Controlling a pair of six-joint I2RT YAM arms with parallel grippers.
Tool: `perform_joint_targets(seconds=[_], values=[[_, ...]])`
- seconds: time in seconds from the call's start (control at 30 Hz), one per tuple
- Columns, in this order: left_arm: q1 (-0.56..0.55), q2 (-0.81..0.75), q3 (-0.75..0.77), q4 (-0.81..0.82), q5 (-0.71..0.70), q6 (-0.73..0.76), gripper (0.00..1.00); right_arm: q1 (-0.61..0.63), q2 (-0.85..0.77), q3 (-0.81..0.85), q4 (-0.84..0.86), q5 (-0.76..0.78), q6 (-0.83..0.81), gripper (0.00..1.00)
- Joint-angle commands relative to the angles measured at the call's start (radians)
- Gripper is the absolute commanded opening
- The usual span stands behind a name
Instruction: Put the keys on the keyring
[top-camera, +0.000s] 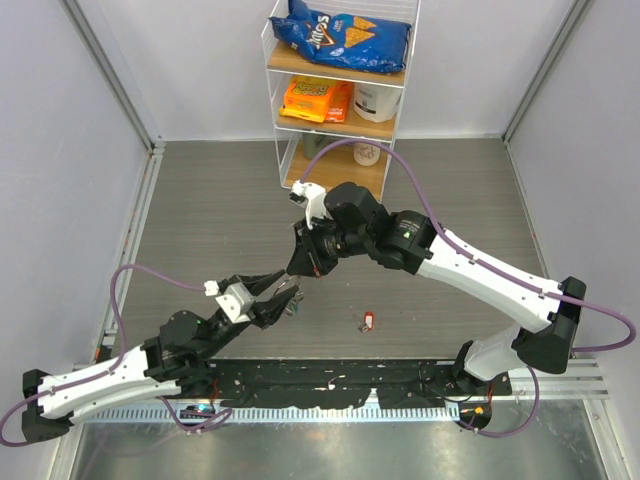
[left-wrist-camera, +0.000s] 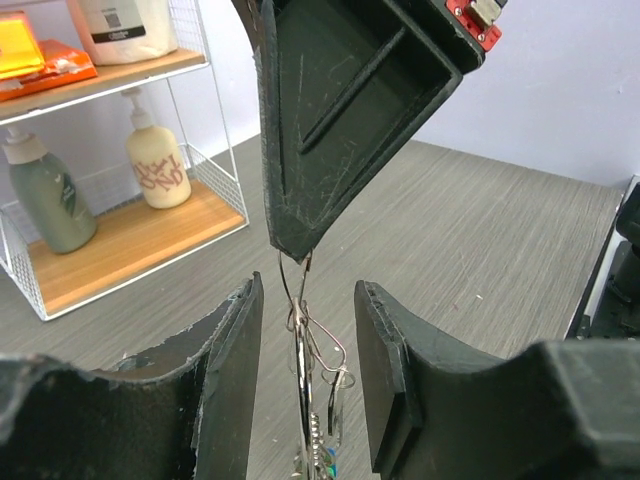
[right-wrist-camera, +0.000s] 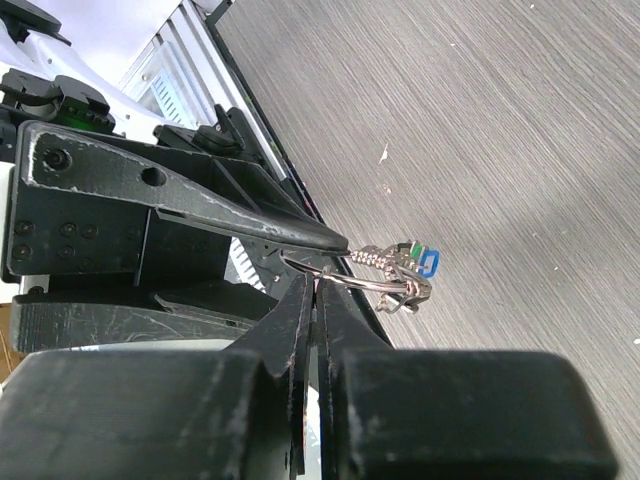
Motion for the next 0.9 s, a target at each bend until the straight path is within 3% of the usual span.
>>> perform_joint_targets(seconds=[0.0,0.17,0.43,0.87], values=[[-0.002,-0.024,-0.005,0.066,0.002,0.037,0.47,0.004,-0.052,0.040,0.031,0.007,0.007,0.06],[-0.002,-0.013,-0.004,0.069,0.002,0.038,0.44,0.004,-0.059,0.036,0.030,0.007,0.005,0.05],[-0.002,-0.019,-0.004,0.069,0.012,0.037,0.32,0.004,-0.058,0.035,0.034,0.005,0.007,0.06],[-0.002,-0.044,-0.016,0.084,0.001,0.031,0.33,0.008,-0.052,0.035,0.039,0.042,0.039,0.06]])
